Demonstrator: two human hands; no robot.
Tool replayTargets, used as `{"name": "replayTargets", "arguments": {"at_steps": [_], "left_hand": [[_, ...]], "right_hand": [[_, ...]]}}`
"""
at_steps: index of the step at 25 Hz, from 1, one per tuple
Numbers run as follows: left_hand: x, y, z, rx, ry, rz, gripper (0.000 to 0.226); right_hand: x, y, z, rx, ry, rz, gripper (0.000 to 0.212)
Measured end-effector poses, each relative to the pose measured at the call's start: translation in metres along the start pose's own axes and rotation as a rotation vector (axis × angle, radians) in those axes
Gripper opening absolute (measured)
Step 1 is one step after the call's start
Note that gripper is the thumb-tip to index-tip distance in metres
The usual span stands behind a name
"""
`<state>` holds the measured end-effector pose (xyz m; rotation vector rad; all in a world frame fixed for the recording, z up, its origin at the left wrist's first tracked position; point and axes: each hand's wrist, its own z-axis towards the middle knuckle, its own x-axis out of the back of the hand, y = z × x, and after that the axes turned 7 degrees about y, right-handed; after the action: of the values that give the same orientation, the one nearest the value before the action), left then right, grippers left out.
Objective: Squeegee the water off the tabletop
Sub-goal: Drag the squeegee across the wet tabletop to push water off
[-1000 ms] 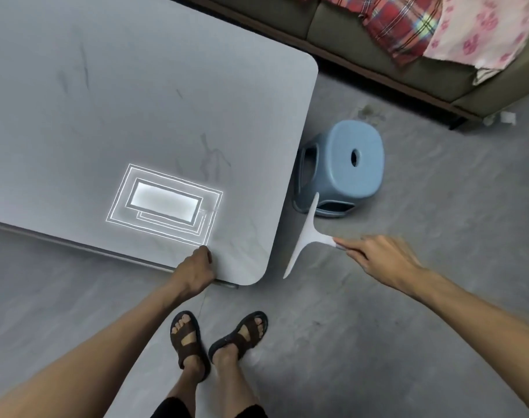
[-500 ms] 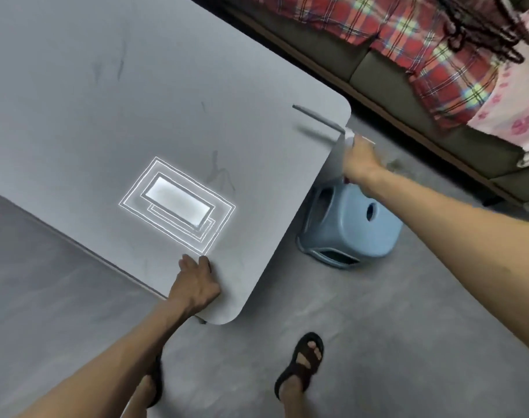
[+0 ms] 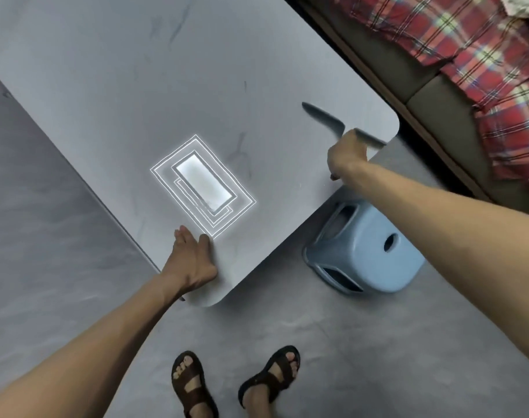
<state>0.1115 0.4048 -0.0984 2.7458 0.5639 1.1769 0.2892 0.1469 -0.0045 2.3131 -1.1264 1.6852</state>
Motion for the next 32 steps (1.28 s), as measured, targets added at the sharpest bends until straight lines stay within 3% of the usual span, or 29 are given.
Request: {"name": "replayTargets", "arguments": {"at_steps": [5,7,15,23,28,30,32], "left_hand": [[0.013,-0.017,-0.02,-0.056,0.178,-0.176,0.014],[0.016,-0.031,-0.032,-0.06,0.221,-0.231,0.019],[0.008,-0.066,-0.071,-0.025,0.136,-0.318,0.032],[0.004,-0.066,-0.095,-0.066,0.103,-0.309,0.019],[0.004,-0.064,-0.113,-0.103,0.091,-0.269,0.019],[0.003,-0.063,-0.117,-0.101,0.089,-0.284,0.02],[0.002,-0.064,-0.118,-0.097,0.093,-0.314,0.019]], "right_hand": [[-0.034,0.002,-0.092,0.041,-0.18,0.03,0.068],[-0.041,0.002,-0.124,0.04,-0.235,0.021,0.071],[-0.066,0.022,-0.208,0.074,-0.304,-0.055,0.073],[-0.071,0.072,-0.288,0.371,-0.462,-0.164,0.059],[-0.022,0.104,-0.285,0.306,-0.485,-0.347,0.034],[-0.005,0.097,-0.27,0.313,-0.44,-0.328,0.031],[-0.002,0.08,-0.239,0.252,-0.32,-0.152,0.025]]}}
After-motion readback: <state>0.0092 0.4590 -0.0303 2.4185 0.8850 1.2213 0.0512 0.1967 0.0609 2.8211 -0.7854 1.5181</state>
